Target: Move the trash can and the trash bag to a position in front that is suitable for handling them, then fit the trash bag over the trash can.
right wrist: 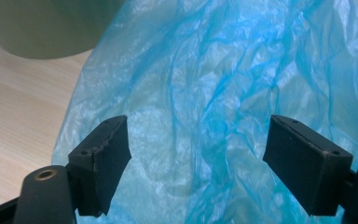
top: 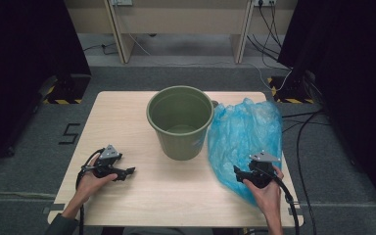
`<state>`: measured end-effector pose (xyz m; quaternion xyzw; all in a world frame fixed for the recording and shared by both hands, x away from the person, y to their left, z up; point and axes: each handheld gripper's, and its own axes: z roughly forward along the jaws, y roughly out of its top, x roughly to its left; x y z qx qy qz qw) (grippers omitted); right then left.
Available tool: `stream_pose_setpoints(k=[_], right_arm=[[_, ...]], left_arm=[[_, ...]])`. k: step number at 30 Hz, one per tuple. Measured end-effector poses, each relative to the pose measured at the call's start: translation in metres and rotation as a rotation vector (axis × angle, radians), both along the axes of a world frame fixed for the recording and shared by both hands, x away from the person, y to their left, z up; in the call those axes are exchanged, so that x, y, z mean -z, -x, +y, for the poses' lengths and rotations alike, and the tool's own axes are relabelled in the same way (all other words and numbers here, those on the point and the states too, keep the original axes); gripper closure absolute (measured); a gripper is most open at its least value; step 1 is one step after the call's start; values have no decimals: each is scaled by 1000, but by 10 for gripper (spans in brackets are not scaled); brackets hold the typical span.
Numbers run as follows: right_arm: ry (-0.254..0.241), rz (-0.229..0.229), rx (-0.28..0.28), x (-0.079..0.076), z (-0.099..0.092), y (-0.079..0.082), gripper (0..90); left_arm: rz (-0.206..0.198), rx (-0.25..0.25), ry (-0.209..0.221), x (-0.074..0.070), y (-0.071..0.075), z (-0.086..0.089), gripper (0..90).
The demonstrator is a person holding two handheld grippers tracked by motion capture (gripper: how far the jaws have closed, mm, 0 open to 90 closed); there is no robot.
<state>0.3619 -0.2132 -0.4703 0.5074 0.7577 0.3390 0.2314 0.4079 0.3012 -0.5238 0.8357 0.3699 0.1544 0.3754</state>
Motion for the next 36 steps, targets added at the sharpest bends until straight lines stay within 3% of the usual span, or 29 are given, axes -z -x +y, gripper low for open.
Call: stream_pose_setpoints(k=[14,23,28,36], right_arm=[[7,6,39,8,-17,16,218],[40,3,38,10,-18,29,188],[68,21,47,15,-21,34,175],[55,61,49,28,-29,36,160]], left_arm=[[1,0,-2,0,0,0,137],[1,1,-3,0,0,0,137],[0,0,-3,0,0,0,137],[1,0,-2,0,0,0,137]])
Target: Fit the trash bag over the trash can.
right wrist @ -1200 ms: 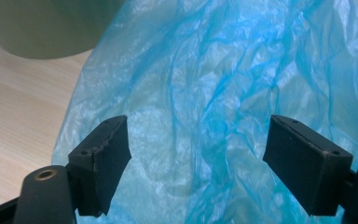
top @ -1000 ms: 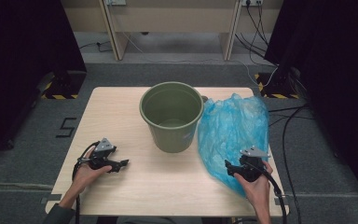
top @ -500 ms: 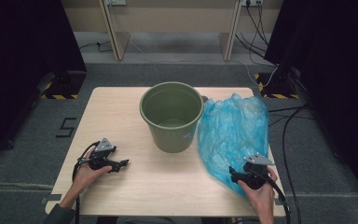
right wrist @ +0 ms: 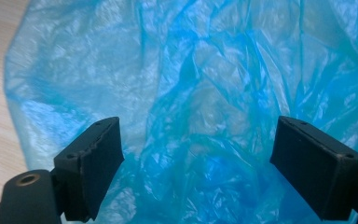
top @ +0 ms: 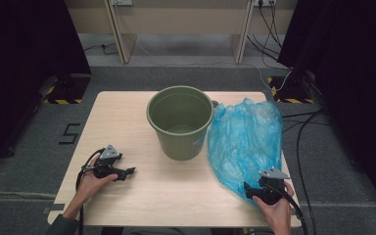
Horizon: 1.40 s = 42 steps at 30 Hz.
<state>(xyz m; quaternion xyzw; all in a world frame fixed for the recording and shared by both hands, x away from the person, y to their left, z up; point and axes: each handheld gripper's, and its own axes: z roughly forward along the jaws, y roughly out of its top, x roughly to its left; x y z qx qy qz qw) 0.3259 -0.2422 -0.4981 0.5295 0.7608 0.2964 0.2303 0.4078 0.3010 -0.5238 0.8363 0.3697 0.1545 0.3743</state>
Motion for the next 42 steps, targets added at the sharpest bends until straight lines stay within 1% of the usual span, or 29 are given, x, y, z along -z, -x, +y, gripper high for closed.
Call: stream_pose_setpoints(k=[3,4,5,6,8,9,11,12,14,17,19,21,22,24,26,30,32,33,35,40,42], right_arm=[[6,14,-6,6,0,-1,159],[3,28,-3,8,0,-1,159],[2,32,-8,11,0,-2,154],[-20,31,0,12,0,-2,152],[-31,25,0,13,-2,-2,176],[-32,20,0,13,-2,-3,215],[-34,-2,-24,12,-2,-3,337],[-39,0,-29,11,-2,-4,398],[-48,-8,-47,10,-3,-6,576],[-65,-5,-79,9,-4,-11,763],[-65,-13,-93,10,-4,-16,836],[-69,-24,-99,7,-5,-21,868],[-70,-37,-95,4,-5,-24,874],[-68,-62,-92,-5,-5,-30,879],[-65,-93,-92,-17,-4,-38,882],[-60,-160,-95,-46,2,-53,884],[-53,-185,-98,-61,5,-60,884],[-50,-194,-103,-68,6,-64,884],[-60,-206,-115,-82,7,-73,885],[-77,-228,-116,-112,8,-97,886],[-86,-246,-111,-124,9,-105,886]], left_arm=[[0,0,0,0,0,0,137],[0,0,0,0,0,0,137],[0,0,0,0,0,0,137],[0,0,0,0,0,0,137],[0,0,0,0,0,0,137],[0,0,-1,0,0,0,137],[0,0,-1,0,0,0,137],[0,0,-1,0,0,0,137],[-1,0,-1,0,0,0,137],[-4,-4,-1,0,0,0,138],[-4,-3,-1,0,0,0,139],[-5,-4,0,0,1,0,139],[-4,-4,0,0,1,0,139],[-3,-3,0,0,0,0,139],[-3,-3,1,0,1,0,140],[-3,-4,1,0,1,0,140],[-3,-4,1,0,1,0,140],[-3,-4,1,0,1,0,140],[-3,-4,1,0,1,0,140],[-4,-3,-1,0,1,0,140],[-4,-5,3,0,1,0,140]])
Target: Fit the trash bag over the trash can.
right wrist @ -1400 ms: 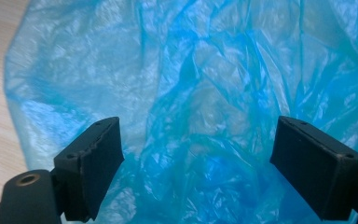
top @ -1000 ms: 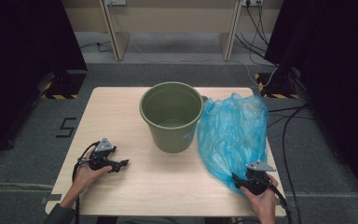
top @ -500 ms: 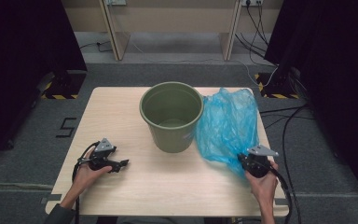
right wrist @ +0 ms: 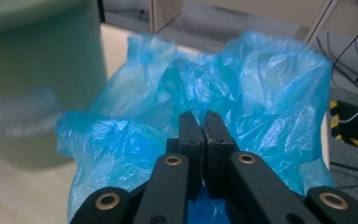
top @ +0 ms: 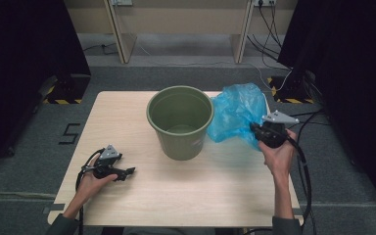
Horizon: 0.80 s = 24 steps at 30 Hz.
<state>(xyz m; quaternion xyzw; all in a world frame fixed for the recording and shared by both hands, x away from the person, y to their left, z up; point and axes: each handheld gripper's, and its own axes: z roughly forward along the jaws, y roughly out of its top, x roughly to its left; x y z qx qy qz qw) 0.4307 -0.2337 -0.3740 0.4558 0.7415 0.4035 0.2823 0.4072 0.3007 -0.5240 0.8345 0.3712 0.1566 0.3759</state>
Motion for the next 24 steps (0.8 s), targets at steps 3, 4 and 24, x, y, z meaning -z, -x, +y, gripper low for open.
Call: stream_pose_setpoints(k=[3,4,24], right_arm=[[0,-28,-3,-20,4,-10,886],[3,-39,-2,-28,6,-13,886],[35,-151,-137,-103,94,-48,886]], left_arm=[[0,0,0,0,0,0,140],[0,0,0,0,0,0,140],[2,1,-2,0,0,0,140]])
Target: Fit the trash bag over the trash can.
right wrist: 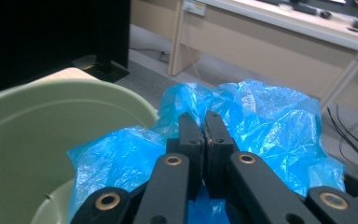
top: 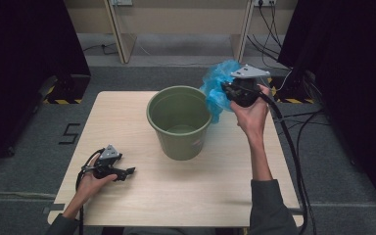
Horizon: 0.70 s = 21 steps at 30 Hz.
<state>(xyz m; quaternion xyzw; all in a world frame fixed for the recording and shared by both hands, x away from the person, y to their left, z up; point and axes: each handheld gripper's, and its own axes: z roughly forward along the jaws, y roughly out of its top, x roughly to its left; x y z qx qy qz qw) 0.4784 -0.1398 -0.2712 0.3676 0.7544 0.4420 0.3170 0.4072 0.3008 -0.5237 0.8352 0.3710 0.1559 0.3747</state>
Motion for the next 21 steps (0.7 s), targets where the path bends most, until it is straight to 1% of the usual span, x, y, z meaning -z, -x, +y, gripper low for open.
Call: stream_pose_setpoints(k=[2,5,8,9,11,12,14,15,16,18,21], right_arm=[[4,-8,-34,-3,13,1,886],[13,-2,-91,-3,36,2,886],[31,11,-146,2,57,4,886],[41,22,-160,6,65,4,886],[62,49,-197,13,77,3,885],[72,62,-210,17,83,3,885],[101,86,-236,25,92,1,885],[110,102,-250,29,96,1,884],[114,119,-262,33,99,0,883],[138,138,-278,39,104,-2,882],[153,168,-295,45,108,-3,871]], left_arm=[[0,0,0,0,0,0,140],[0,0,0,0,0,0,140],[-5,3,0,0,0,0,145],[-5,7,1,0,1,0,155],[-4,9,14,0,1,1,182],[3,7,24,-1,1,2,189],[6,-12,60,-4,0,5,192],[2,-19,72,-7,0,7,192],[-5,-17,72,-11,1,9,192],[-31,-23,90,-22,1,12,192],[-68,-30,138,-43,-2,13,193]])
